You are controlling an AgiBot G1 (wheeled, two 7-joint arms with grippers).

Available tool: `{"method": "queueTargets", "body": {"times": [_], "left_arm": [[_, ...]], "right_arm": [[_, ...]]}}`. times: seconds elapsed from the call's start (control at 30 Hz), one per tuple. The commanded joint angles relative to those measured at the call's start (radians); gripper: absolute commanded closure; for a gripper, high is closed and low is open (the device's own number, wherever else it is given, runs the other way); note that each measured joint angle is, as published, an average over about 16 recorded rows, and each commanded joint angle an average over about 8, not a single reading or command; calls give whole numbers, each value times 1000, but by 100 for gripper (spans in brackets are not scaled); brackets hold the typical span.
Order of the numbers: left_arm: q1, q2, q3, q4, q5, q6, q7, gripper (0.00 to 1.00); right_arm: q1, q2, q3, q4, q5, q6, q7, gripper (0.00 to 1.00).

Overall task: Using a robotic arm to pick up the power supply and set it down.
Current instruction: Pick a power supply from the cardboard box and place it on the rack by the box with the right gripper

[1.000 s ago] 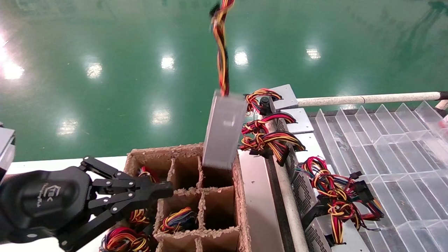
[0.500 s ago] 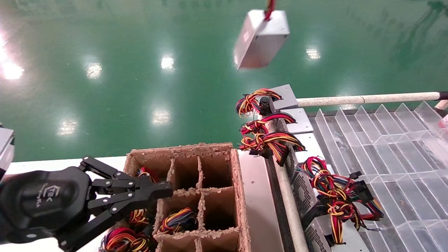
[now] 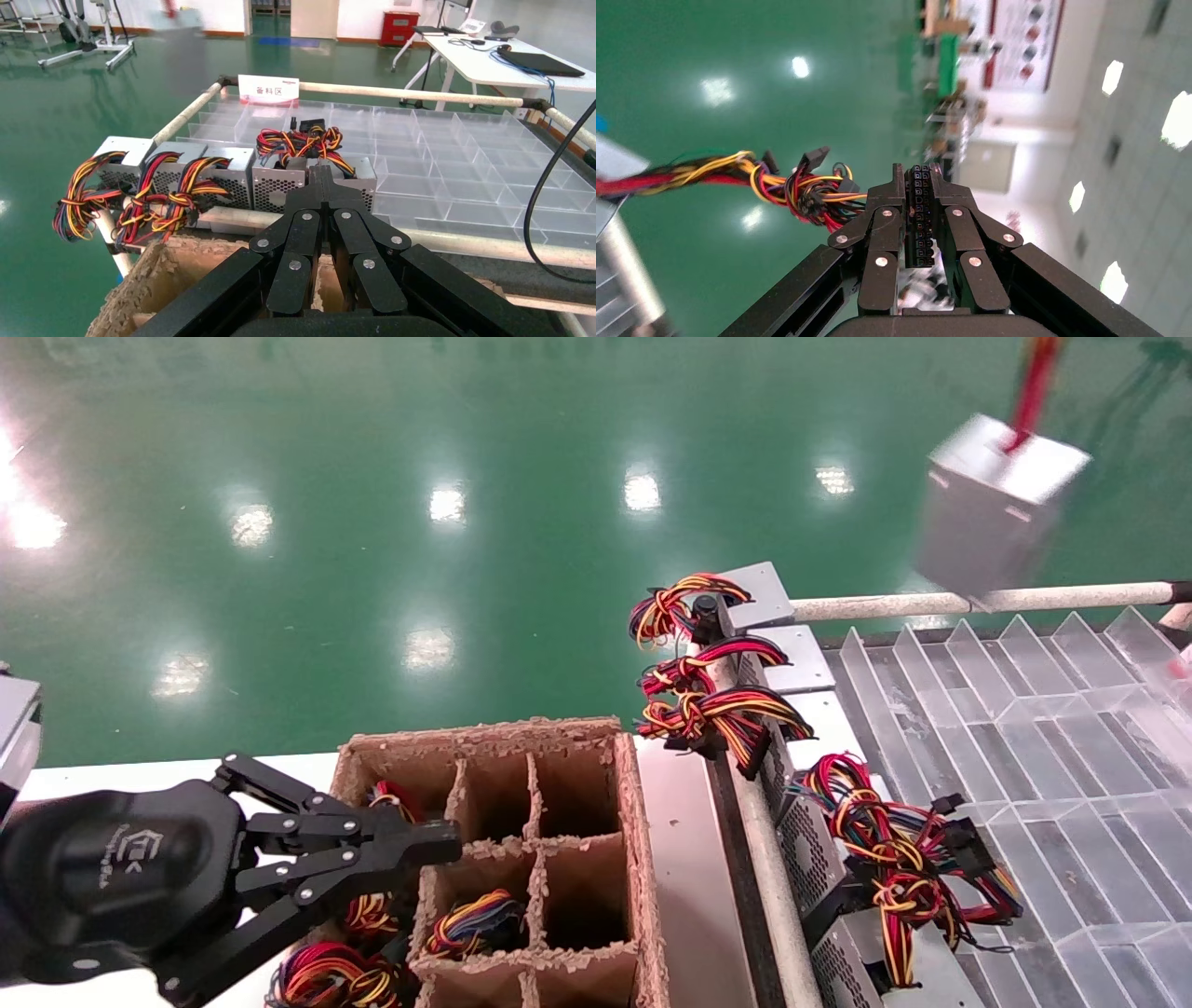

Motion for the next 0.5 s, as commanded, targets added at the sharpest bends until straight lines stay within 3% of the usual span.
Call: {"method": "queueTargets", "body": {"times": [0.03,0.5], "left_arm": [[0,0,0,0,0,0,0,100],[0,0,0,0,0,0,0,100]], "right_arm": [[5,20,-3,0,-8,-23,11,100],[-48,105,-3,5,37,-67,75,100]]}}
